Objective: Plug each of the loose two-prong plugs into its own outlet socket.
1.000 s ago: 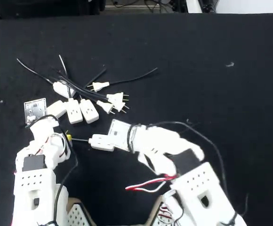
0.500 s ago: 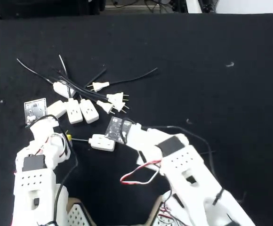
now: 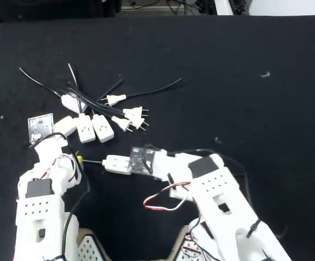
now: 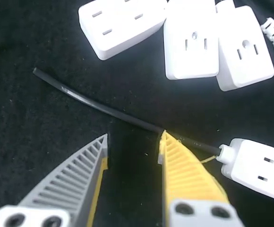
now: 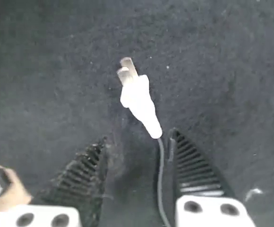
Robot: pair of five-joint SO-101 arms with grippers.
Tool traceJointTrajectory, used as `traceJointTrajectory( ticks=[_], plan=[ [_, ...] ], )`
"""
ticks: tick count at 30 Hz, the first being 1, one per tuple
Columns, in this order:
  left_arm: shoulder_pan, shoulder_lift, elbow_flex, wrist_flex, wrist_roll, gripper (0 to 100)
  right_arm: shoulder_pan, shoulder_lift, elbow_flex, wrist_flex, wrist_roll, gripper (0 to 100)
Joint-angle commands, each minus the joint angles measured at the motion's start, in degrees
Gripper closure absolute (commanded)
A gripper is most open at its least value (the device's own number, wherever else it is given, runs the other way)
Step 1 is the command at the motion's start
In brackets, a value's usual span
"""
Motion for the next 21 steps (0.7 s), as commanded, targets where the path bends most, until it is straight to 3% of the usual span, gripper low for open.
traceJointTrajectory(
  ticks=[1, 10, 21],
  plan=[
    [-0.04, -0.7, -1.27, 0.26, -0.62, 82, 4.04, 0.13, 4.0, -11.6, 2.81, 88.1],
    [-0.13, -0.7, -1.27, 0.26, -0.62, 82, 4.84, 15.08, -4.26, -13.36, 6.77, 88.1],
    [-0.13, -0.7, -1.27, 0.18, -0.62, 82, 0.53, 21.32, -7.16, -13.63, 9.32, 88.6]
  ],
)
